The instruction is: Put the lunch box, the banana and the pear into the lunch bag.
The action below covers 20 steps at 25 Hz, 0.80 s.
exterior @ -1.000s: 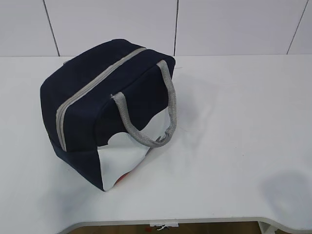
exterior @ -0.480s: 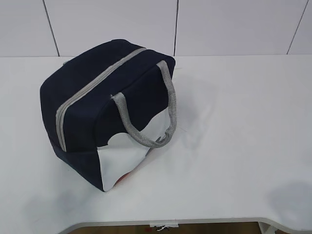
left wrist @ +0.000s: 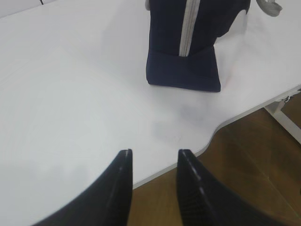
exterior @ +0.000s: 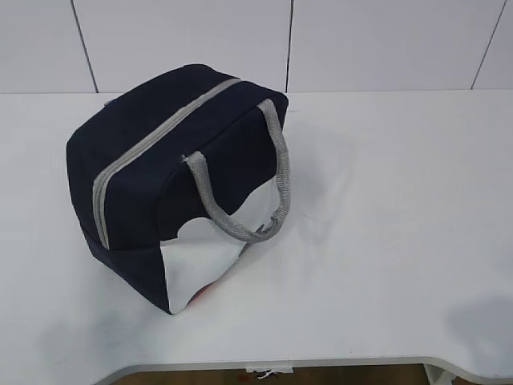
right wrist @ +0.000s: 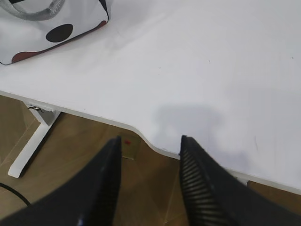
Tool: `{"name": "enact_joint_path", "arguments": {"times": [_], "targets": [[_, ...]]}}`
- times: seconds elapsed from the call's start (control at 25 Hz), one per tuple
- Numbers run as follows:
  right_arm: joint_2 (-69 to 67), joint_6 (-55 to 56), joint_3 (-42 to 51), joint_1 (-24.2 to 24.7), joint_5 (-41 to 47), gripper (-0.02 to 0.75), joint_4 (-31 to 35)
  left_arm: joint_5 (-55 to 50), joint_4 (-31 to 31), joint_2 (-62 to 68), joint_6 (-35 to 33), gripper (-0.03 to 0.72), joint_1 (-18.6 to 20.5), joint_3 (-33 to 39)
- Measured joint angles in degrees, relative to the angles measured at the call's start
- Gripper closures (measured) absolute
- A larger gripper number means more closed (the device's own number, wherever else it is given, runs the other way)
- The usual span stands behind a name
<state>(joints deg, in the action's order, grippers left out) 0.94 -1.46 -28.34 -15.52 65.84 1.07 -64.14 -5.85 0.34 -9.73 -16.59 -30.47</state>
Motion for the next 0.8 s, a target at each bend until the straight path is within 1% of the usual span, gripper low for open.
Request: {"name": "enact_joint_path", "arguments": {"times": [0.08, 0.16, 0.44, 0.52, 0.6, 0.8], "targets": [[0.0, 0.0, 0.0, 0.4, 0.0, 0.394, 0.0, 0.0, 0.0, 0.0, 0.0, 0.447, 0.4, 0.0], [0.0, 0.0, 0.0, 1.9, 0.0, 0.394, 0.0, 0.0, 0.0, 0.0, 0.0, 0.447, 1.5, 0.0], [0.0, 0.1, 0.0, 11.6, 0.0, 0.395, -0.1, 0.0, -0.8, 0.0, 0.0, 0.447, 7.3, 0.0], [0.0, 0.1, 0.0, 12.4, 0.0, 0.394, -0.1, 0.0, -1.1, 0.0, 0.0, 0.447, 9.8, 0.0], [0.0, 0.1, 0.0, 12.5, 0.0, 0.395, -0.1, 0.0, -1.2, 0.0, 0.0, 0.447, 11.0, 0.0], [0.0, 0.1, 0.0, 12.6, -0.1, 0.394, -0.1, 0.0, -1.3, 0.0, 0.0, 0.447, 11.1, 0.0]]}}
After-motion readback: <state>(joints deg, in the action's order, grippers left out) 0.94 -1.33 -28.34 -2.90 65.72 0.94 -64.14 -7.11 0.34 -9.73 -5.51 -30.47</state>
